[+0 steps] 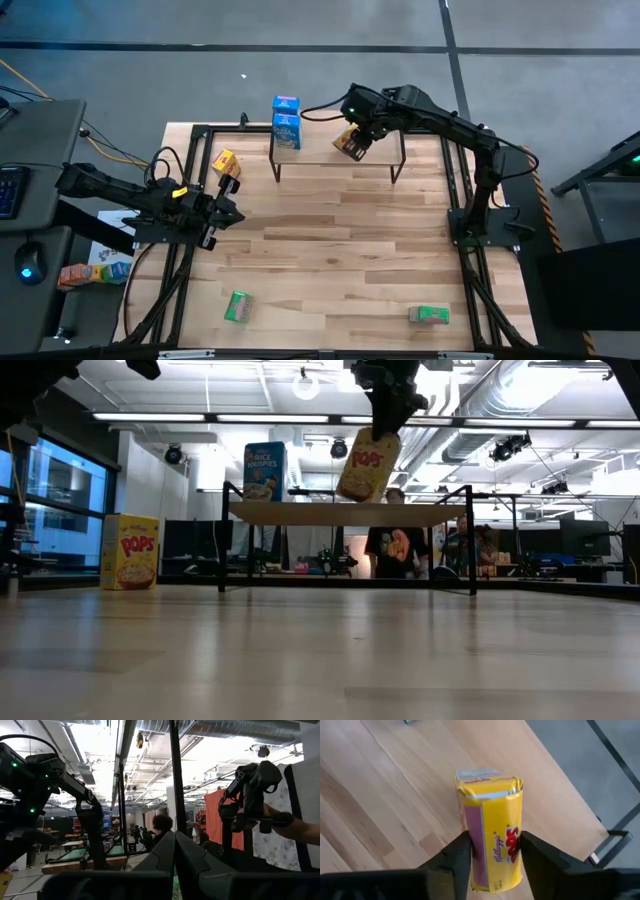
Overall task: Stack cereal on shelf
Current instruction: Put the bottom yellow cereal box on the shelf
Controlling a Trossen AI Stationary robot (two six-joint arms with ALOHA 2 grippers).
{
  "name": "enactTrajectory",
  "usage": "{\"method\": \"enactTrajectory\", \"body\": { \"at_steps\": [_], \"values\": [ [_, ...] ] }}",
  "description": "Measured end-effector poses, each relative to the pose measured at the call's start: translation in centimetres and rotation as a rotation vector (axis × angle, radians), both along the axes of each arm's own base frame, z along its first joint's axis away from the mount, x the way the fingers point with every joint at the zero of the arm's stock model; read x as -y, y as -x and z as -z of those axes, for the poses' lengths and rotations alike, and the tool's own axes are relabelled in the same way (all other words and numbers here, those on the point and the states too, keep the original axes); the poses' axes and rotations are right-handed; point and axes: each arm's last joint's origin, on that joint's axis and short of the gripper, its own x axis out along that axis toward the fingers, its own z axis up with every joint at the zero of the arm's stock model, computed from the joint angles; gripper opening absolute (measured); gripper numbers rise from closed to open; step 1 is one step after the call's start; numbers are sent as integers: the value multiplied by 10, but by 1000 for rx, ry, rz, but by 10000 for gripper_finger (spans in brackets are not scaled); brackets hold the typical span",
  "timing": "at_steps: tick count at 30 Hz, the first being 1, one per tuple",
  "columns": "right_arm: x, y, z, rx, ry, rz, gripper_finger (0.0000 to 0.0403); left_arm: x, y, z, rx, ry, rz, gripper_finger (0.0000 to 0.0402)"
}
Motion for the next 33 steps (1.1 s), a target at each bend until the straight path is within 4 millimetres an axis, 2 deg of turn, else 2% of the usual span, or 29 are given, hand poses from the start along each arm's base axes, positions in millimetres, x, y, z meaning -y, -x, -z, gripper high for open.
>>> {"method": "enactTrajectory", "body": {
  "at_steps": [8,14,18,22,26,30,33],
  "values": [
    [3,-10,-5,88,58,-67,177,0,0,0,-3,0,0,3],
    [4,-13,-7,89,102,-141,177,0,0,0,-4,-1,0,3],
    [0,-3,-7,10,80,-169,170,0,0,1,-10,-1,0,3],
    [-9,14,-13,-64,64,-169,151,0,-1,3,-32,-5,0,3],
    [-20,27,-23,-68,73,-150,125,0,-2,4,-48,-2,-15,3],
    [-31,25,-28,-35,87,-182,88,-1,-2,4,-52,12,-47,3],
    [-38,17,-19,-12,108,-234,49,-1,-2,4,-46,-11,-60,3]
  ]
}}
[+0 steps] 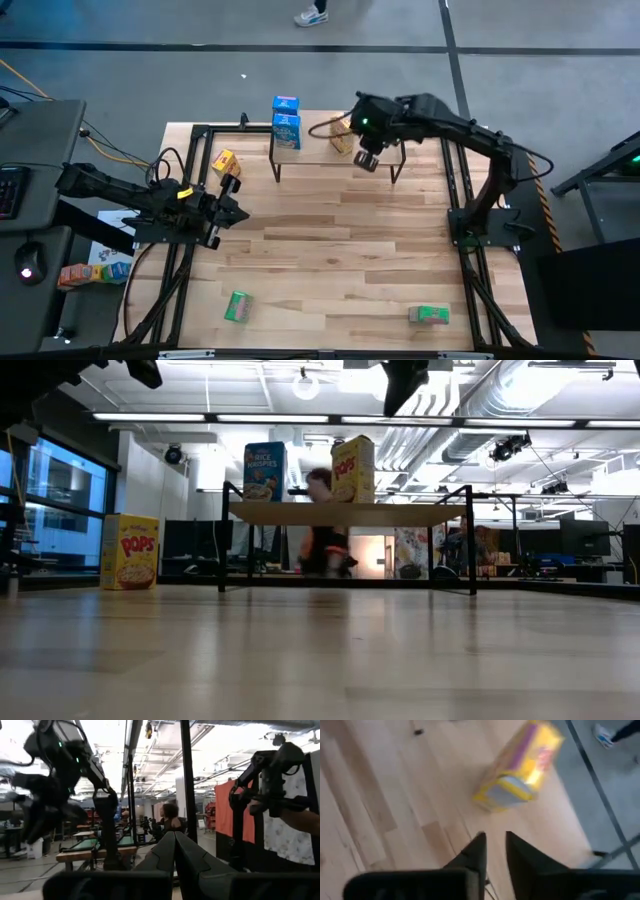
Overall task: Stack cereal on shelf
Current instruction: Put the bottom yellow cereal box on the shelf
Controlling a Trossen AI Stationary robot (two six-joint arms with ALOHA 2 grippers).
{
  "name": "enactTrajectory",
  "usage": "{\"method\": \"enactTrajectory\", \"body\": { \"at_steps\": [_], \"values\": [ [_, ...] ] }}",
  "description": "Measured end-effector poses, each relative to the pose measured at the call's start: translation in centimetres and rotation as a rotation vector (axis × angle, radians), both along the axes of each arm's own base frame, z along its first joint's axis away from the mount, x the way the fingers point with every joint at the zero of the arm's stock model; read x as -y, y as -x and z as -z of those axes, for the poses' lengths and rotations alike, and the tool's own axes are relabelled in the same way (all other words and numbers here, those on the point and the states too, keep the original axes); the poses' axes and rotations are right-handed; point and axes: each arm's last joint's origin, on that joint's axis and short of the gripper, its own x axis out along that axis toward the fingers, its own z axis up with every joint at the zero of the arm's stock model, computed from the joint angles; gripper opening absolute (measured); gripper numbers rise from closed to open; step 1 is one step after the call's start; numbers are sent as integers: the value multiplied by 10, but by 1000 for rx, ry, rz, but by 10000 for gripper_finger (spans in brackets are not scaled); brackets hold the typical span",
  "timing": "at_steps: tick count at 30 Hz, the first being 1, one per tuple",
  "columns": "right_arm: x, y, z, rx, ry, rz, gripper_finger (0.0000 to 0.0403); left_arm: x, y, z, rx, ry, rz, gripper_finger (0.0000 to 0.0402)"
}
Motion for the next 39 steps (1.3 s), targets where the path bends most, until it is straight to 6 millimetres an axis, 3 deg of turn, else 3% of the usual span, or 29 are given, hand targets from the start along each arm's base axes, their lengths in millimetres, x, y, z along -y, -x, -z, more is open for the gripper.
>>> {"method": "enactTrajectory", "body": {
  "at_steps": [4,7,9,14,17,24,39],
  "values": [
    [-6,-4,45,-20,-26,-76,5,0,-1,2,-20,4,3,3],
    [-10,12,77,-27,-33,-85,15,0,-2,4,-53,10,8,3],
    [-13,27,88,32,-7,-67,15,0,-2,5,-62,7,7,3],
    [-16,44,97,461,86,-67,3,0,-2,5,-63,11,-5,3],
    [-17,49,109,599,145,-57,1,-1,-2,5,-66,24,-30,3],
    [-6,47,143,674,180,25,0,-1,-3,6,-73,15,-43,3],
    [22,32,164,699,199,111,0,-2,-3,7,-80,15,-77,3]
  ]
}}
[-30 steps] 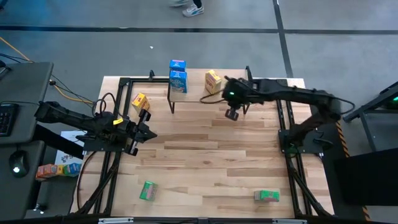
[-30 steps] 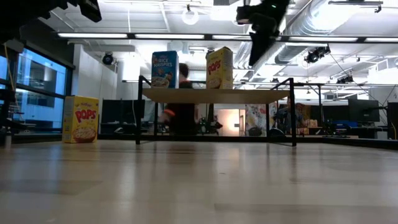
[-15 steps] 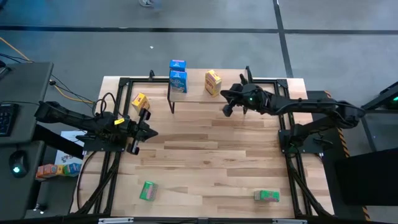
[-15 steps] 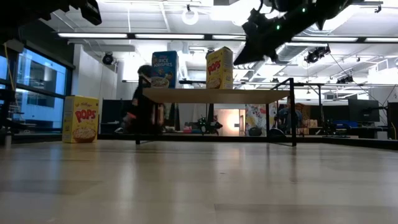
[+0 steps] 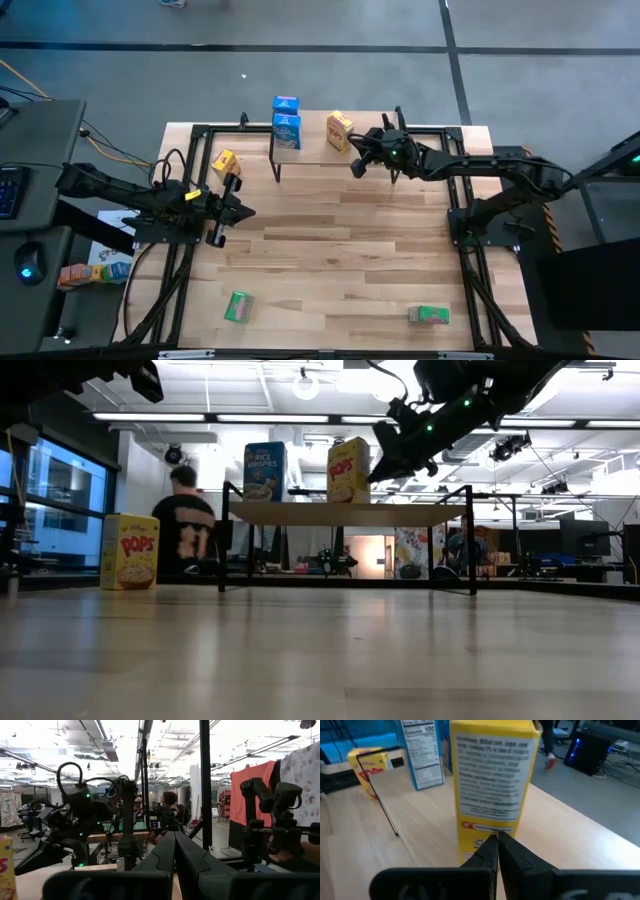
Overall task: Stack cereal on shelf
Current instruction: Put the bottom yellow cereal box on the shelf
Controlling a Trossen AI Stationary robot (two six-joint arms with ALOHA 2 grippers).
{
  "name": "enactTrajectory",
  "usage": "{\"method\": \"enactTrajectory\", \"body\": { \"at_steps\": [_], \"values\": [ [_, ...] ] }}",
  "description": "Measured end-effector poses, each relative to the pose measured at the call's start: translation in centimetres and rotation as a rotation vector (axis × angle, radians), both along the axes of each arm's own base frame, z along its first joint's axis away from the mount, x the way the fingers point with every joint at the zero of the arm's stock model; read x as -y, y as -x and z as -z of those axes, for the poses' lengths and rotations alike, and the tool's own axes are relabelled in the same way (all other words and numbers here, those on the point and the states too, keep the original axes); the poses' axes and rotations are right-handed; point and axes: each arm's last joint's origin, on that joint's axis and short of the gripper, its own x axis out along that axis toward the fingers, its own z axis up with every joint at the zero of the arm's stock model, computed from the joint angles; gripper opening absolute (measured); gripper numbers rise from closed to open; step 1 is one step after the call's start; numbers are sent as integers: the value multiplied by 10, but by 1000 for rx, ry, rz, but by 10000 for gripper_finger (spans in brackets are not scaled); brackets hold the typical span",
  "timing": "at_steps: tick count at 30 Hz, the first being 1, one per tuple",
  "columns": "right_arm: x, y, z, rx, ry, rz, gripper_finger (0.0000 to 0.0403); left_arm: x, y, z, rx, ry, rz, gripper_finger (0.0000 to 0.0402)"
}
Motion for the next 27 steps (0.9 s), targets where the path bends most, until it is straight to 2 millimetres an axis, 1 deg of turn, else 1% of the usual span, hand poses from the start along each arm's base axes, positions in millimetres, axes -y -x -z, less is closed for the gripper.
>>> {"method": "enactTrajectory", "body": {
  "at_steps": [5,19,22,27],
  "values": [
    [3,-7,4,27,22,23,0,-1,0,0,-5,7,-23,3],
    [25,-18,13,116,35,73,0,-1,0,1,-9,12,-39,3],
    [31,-25,13,123,21,57,0,-1,0,1,-9,13,-44,3],
    [40,-46,12,120,13,33,0,-1,0,1,-9,14,-46,3]
  ]
}}
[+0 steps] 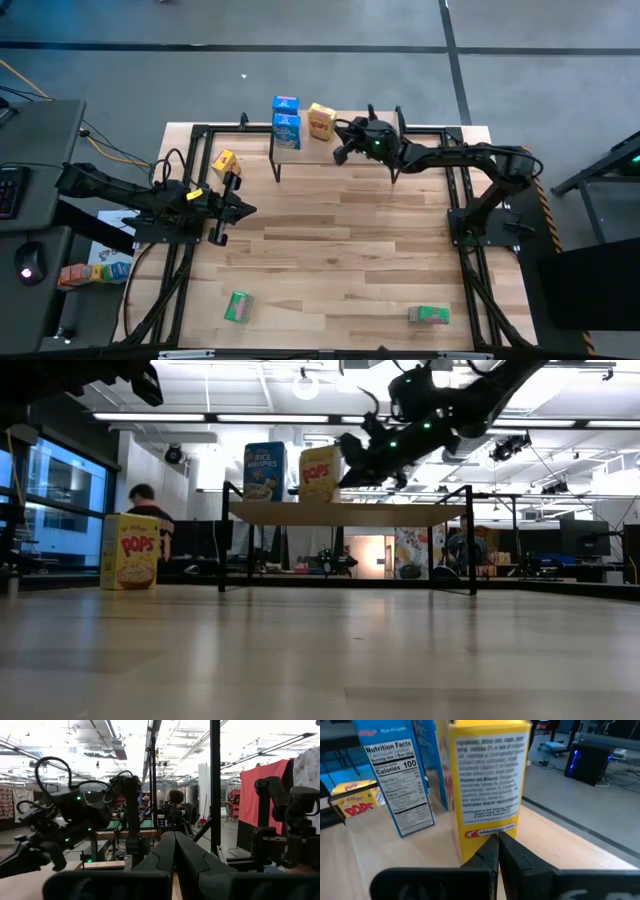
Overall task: Stack cereal on shelf
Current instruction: Put the bottom yellow cereal box on the shelf
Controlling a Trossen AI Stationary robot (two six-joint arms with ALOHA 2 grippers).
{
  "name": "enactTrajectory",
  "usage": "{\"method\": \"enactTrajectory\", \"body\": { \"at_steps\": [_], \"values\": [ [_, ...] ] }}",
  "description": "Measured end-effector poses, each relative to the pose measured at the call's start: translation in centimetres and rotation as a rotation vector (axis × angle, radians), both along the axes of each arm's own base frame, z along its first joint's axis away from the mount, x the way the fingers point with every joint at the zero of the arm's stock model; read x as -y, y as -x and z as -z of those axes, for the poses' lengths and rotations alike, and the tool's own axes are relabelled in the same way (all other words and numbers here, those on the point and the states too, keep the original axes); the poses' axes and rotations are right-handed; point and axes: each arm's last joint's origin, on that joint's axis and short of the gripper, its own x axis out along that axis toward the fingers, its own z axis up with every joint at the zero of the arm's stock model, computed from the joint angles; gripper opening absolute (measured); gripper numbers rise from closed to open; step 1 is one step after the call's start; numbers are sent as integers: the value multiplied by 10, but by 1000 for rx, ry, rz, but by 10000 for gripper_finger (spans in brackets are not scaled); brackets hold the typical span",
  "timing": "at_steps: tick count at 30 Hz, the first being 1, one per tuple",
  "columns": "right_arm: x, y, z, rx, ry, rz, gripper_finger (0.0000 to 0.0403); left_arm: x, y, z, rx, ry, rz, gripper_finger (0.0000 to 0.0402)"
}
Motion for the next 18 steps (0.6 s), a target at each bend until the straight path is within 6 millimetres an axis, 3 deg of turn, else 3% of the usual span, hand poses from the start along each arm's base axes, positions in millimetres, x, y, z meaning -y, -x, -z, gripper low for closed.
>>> {"method": "enactTrajectory", "body": {
  "at_steps": [7,18],
  "values": [
    [9,-21,-7,-83,-1,-9,0,0,0,1,-10,-2,0,3],
    [13,-25,-23,-74,43,-2,0,0,0,1,-9,-2,0,3]
  ]
}}
